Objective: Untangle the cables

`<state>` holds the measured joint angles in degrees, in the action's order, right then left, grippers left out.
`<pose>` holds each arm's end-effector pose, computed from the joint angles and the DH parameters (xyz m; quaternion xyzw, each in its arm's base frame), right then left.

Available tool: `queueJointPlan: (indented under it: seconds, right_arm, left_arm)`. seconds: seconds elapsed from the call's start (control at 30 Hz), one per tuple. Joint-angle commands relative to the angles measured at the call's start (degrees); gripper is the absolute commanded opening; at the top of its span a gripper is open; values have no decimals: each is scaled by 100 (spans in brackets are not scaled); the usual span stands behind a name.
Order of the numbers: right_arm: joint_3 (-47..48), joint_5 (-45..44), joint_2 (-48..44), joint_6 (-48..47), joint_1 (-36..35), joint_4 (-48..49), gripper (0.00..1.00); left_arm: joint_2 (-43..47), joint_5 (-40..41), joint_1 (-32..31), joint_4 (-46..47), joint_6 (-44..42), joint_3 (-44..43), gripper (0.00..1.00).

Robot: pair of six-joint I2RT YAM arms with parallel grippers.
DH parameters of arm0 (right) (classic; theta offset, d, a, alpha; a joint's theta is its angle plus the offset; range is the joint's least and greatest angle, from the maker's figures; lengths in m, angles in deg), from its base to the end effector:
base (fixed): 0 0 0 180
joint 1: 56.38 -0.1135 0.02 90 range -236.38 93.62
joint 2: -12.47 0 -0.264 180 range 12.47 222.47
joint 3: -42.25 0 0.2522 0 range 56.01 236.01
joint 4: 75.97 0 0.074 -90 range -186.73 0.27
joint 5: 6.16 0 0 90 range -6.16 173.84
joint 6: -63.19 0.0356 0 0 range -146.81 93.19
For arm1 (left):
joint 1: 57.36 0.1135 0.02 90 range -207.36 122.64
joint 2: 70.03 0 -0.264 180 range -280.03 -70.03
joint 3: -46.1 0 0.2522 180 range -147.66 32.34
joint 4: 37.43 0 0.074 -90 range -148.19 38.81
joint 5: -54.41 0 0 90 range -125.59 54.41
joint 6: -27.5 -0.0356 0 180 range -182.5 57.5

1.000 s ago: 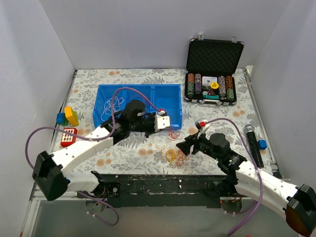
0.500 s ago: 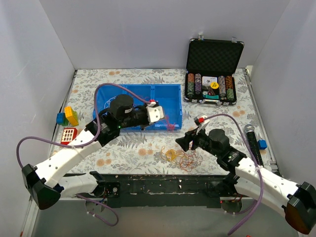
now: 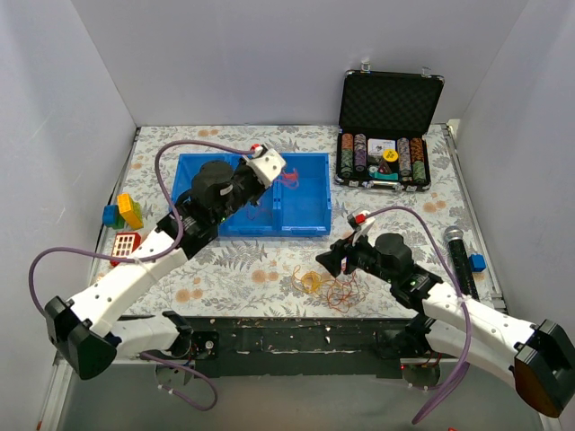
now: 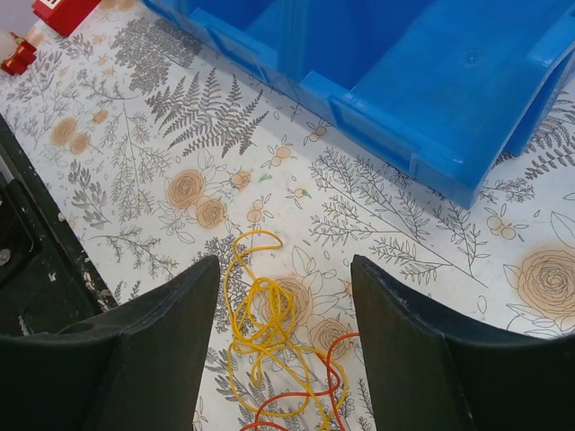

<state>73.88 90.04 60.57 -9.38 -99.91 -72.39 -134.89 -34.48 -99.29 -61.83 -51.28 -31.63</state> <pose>0.1367 0.1351 0.2141 -0.2092 0.7531 0.3521 0.5149 0.1947 -0.1740 0.3868 0.1992 0.7485 -0.2762 0.5690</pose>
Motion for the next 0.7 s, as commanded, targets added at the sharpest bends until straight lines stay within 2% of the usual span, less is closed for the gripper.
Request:
queueJointPlan:
  seconds: [0.0, 0.23, 0.27, 0.33, 0.37, 0.4, 0.43, 0.47, 0.57, 0.67]
  right_arm:
    - [-64, 40, -90, 41, -24, 357, 68]
    - [-73, -92, -213, 59, -24, 138, 67]
    - [-90, -118, -239, 59, -24, 138, 67]
    - [-125, -162, -327, 76, -24, 138, 67]
    - [-143, -189, -362, 85, -24, 129, 67]
    - [-152, -206, -388, 94, -24, 103, 67]
    - [-152, -241, -424, 94, -24, 59, 67]
    - [-161, -285, -459, 111, -24, 6, 67]
    - [-213, -452, -564, 155, -24, -73, 67]
    - [-275, -584, -635, 234, -15, -213, 67]
  left_arm:
    - [-220, 935, 466, 254, 933, 147, 0]
    - [-834, 1577, 826, 993, 1294, 517, 1]
    - [-983, 1542, 871, 993, 1286, 430, 6]
    - [-1212, 1454, 906, 1019, 1198, 280, 25]
    - [-1283, 1411, 915, 1028, 1181, 201, 44]
    - [-1327, 1401, 924, 1019, 1172, 113, 59]
    - [-1327, 1384, 924, 1028, 1180, 77, 66]
    - [-1293, 1305, 924, 1028, 1198, 51, 71]
    - [-925, 561, 924, 1028, 1075, 278, 74]
    - [-406, -984, 906, 739, 734, 603, 74]
